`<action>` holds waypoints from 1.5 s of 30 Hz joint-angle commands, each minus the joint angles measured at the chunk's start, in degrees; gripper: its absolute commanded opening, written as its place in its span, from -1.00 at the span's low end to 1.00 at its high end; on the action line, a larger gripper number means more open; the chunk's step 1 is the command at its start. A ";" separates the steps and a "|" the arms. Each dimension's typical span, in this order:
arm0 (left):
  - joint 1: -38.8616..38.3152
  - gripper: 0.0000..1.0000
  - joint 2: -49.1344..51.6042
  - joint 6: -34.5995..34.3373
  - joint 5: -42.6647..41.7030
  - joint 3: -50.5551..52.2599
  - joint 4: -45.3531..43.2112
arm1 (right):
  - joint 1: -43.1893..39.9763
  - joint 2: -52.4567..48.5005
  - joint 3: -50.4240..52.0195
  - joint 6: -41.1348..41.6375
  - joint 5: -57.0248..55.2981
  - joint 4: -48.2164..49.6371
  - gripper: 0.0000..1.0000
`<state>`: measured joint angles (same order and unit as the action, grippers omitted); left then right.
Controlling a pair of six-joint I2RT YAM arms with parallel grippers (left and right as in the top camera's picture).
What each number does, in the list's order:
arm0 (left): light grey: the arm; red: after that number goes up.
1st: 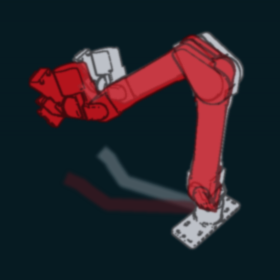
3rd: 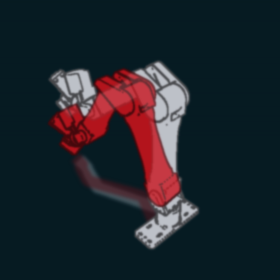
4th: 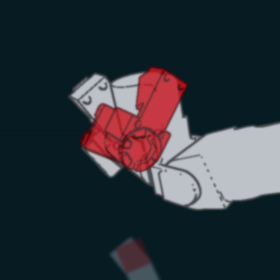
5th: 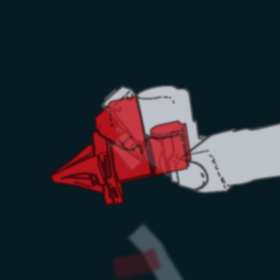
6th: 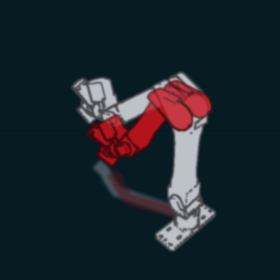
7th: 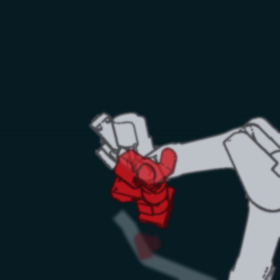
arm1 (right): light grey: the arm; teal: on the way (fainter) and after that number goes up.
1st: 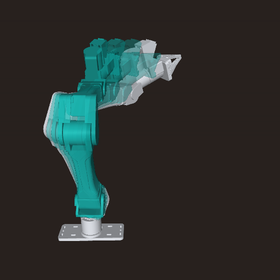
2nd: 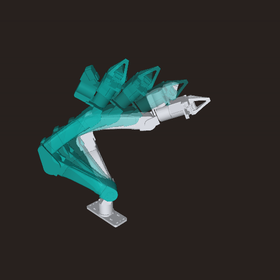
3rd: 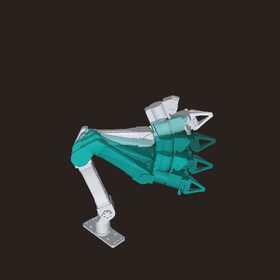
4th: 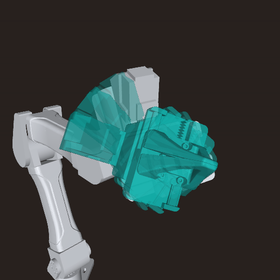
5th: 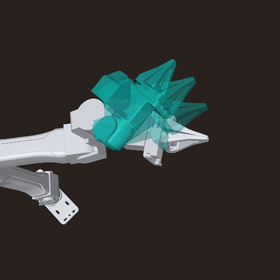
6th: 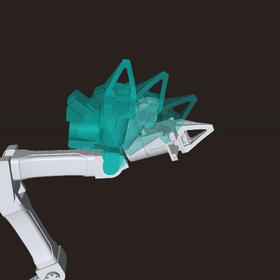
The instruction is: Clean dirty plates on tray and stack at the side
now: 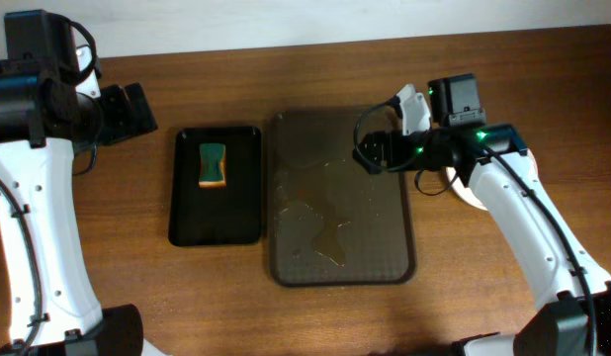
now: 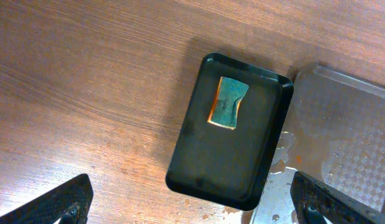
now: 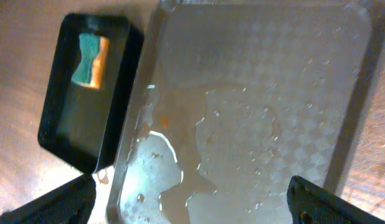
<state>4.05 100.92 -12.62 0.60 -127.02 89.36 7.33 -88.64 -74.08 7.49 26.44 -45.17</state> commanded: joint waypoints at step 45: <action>0.13 0.99 -0.02 0.55 -0.24 0.02 -0.02 | -10.21 88.32 73.77 -17.55 -16.57 41.68 0.97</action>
<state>4.05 100.92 -12.62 0.60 -126.98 89.38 -3.27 -0.80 -0.78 -10.46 9.50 -3.36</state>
